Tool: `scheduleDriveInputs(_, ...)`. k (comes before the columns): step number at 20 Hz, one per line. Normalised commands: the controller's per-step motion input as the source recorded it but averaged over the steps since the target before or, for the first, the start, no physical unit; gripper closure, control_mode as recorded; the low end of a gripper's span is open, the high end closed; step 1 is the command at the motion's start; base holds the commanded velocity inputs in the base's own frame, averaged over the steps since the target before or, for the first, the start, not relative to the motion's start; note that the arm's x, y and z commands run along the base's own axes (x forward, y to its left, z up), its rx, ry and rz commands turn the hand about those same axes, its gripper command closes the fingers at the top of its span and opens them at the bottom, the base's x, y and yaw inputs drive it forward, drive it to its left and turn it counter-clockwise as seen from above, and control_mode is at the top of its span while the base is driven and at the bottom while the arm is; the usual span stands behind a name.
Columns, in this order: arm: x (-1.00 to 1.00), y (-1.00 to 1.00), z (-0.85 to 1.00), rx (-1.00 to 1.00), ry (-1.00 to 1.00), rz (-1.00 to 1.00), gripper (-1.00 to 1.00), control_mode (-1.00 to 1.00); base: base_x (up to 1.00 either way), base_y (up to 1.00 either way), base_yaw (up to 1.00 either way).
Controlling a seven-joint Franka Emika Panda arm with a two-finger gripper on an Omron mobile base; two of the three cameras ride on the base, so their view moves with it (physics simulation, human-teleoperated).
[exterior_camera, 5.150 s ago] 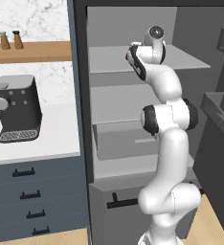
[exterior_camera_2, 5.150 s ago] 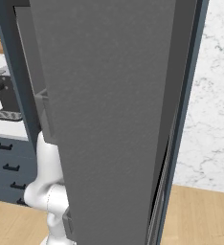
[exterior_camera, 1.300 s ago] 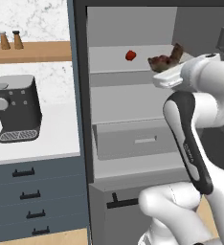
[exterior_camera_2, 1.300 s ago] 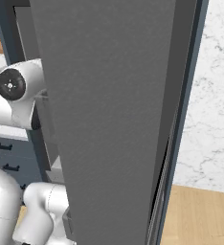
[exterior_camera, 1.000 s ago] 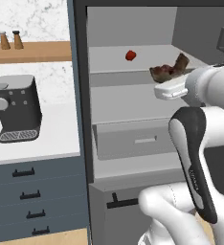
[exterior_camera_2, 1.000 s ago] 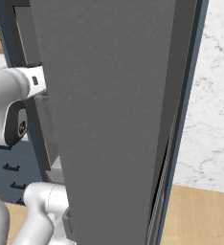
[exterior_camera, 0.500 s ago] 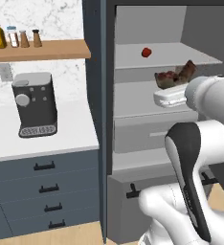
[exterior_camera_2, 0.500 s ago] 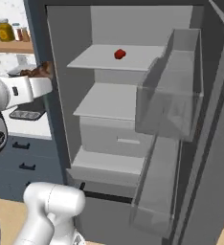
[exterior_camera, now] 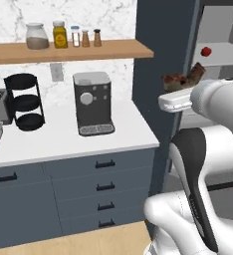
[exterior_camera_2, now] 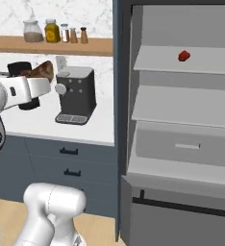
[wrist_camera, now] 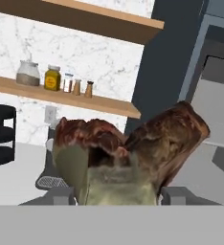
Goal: Place one bell pepper and one steak in each tupperware on the nearby counter, to pack two identical lunches.
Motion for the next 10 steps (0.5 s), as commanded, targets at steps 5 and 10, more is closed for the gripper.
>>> scheduleDriveInputs(5, 0.0, 0.0, 0.0, 0.0, 0.0, 0.0, 1.0, 1.0, 0.0, 1.0, 0.0)
scheduleDriveInputs(10, 0.0, 0.0, 0.0, 0.0, 0.0, 0.0, 1.0, 1.0, 0.0, 1.0, 0.0)
